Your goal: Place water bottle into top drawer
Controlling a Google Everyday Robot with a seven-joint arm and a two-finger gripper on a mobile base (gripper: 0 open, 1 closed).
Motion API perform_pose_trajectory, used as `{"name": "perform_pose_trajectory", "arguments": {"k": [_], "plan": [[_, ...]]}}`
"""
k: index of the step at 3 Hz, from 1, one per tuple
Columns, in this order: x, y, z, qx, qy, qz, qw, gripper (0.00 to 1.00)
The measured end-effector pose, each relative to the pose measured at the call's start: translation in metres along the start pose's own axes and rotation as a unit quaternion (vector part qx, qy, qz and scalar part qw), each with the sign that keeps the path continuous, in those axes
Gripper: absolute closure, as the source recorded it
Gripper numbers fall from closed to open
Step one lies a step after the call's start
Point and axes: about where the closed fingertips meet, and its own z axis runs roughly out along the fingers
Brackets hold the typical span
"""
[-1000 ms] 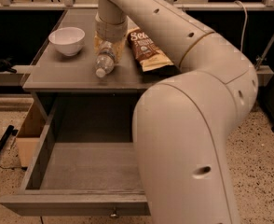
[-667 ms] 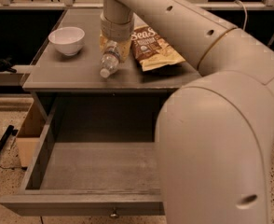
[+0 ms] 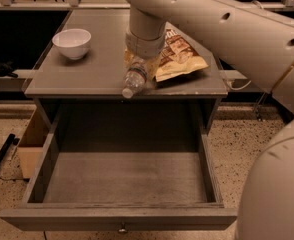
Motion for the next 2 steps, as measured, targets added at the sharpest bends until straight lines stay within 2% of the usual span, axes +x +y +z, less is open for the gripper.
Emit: {"name": "perform_pose_trajectory", "arguments": {"k": [1, 2], "plan": [[0.0, 0.0, 0.0, -0.001, 0.0, 0.0, 1.0, 1.0], [0.008, 0.015, -0.005, -0.02, 0.005, 0.011, 0.9997, 1.0]]}}
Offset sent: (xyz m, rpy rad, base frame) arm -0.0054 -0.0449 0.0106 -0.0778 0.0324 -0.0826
